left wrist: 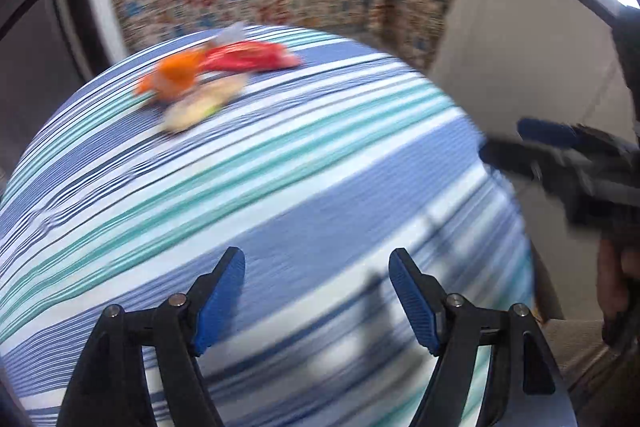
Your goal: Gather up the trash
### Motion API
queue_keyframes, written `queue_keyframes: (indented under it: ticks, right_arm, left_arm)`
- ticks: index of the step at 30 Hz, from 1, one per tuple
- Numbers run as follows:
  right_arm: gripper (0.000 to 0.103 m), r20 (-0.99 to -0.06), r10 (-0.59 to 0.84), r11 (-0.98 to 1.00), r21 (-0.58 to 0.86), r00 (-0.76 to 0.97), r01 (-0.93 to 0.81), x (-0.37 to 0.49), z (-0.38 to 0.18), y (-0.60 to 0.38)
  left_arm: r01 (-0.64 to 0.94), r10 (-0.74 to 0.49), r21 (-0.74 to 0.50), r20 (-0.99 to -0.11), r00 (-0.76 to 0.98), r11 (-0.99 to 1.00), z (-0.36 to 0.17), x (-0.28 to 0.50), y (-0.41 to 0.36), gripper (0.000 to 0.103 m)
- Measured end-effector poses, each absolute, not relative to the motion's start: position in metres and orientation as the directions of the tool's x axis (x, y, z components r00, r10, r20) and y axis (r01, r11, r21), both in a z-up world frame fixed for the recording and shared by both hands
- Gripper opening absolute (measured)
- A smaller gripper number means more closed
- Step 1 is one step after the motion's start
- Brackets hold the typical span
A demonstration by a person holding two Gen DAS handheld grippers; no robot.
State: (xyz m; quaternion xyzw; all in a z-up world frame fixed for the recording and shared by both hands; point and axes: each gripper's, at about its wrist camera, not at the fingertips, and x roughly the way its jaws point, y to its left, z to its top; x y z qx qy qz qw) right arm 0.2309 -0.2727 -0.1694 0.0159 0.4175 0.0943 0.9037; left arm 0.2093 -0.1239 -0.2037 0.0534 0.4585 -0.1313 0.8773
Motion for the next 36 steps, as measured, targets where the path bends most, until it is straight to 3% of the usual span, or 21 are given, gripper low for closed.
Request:
queue_keyframes:
  ticks: [3, 8, 11, 16, 22, 29, 31, 32, 36]
  right_arm:
    - [0.089, -0.776, 0.191, 0.968, 0.048, 0.601, -0.245, 0.241, -0.186, -0.223]
    - [0.089, -0.798, 0.144, 0.968, -0.009, 0.585, -0.250, 0.266, -0.207, -0.196]
    - [0.090, -0.815, 0.142, 0.969, 0.000, 0.562, -0.245, 0.275, -0.218, -0.192]
    - [0.100, -0.801, 0.148, 0.975, 0.020, 0.581, -0.222, 0.277, -0.222, -0.188]
    - [0.103, -0.802, 0.156, 0.973, 0.026, 0.577, -0.227, 0.279, -0.221, -0.188]
    - [0.103, -0.802, 0.156, 0.973, 0.024, 0.577, -0.230, 0.278, -0.221, -0.188]
    - [0.103, -0.801, 0.158, 0.973, 0.025, 0.577, -0.231, 0.278, -0.221, -0.187]
    - [0.103, -0.801, 0.157, 0.973, 0.024, 0.577, -0.231, 0.278, -0.221, -0.187]
    - [0.103, -0.801, 0.158, 0.972, 0.024, 0.577, -0.232, 0.278, -0.221, -0.187]
  left_arm:
    - [0.187, -0.113, -0.003, -0.806, 0.582, 0.982, -0.207, 0.219, -0.085, 0.076]
    - [0.108, -0.045, 0.024, -0.806, 0.590, 0.994, -0.219, 0.237, -0.050, 0.077]
    - [0.104, -0.052, 0.017, -0.785, 0.618, 0.994, -0.222, 0.238, -0.036, 0.082]
    - [0.140, -0.076, 0.013, -0.790, 0.608, 0.990, -0.221, 0.246, -0.039, 0.086]
    - [0.173, -0.119, 0.000, -0.726, 0.677, 0.985, -0.179, 0.282, -0.053, 0.086]
    - [0.124, -0.131, -0.065, -0.739, 0.661, 0.990, -0.175, 0.360, -0.071, 0.086]
    - [0.127, -0.132, -0.063, -0.731, 0.669, 0.990, -0.179, 0.365, -0.072, 0.076]
    - [0.134, -0.140, -0.066, -0.727, 0.673, 0.989, -0.179, 0.366, -0.071, 0.049]
    - [0.159, -0.164, -0.073, -0.700, 0.695, 0.985, -0.174, 0.344, -0.049, 0.050]
